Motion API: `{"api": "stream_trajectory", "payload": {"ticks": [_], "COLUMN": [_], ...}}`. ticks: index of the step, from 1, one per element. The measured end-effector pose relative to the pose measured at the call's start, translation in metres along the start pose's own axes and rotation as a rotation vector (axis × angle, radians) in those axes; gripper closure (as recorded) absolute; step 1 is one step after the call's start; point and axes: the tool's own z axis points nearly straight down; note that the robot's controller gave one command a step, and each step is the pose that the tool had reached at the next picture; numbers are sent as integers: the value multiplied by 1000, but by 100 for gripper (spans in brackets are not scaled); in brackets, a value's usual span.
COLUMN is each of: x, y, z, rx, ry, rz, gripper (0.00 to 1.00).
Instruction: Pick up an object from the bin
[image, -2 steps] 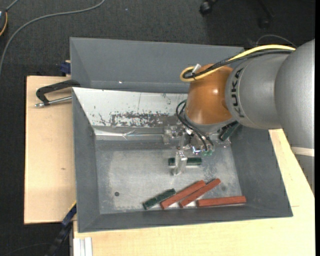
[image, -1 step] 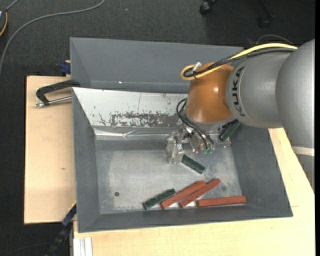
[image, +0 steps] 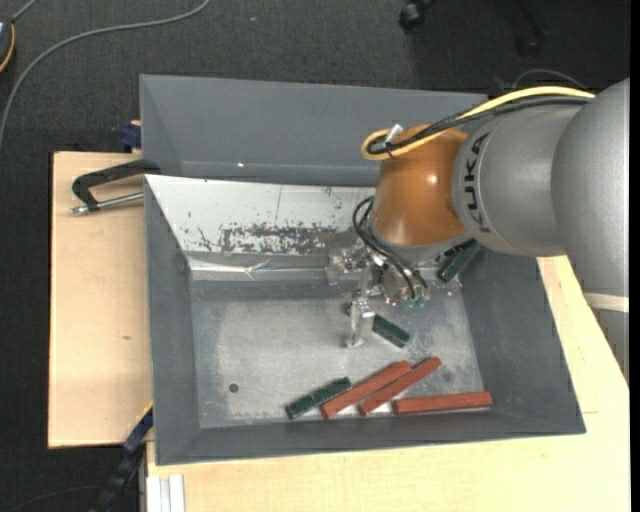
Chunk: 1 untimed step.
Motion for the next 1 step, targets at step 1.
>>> {"api": "stream_trajectory", "payload": {"ticks": [1], "x": [26], "y": [-65], "z": [0], "rx": [3], "ry": [2], "rz": [28], "gripper": [0]}}
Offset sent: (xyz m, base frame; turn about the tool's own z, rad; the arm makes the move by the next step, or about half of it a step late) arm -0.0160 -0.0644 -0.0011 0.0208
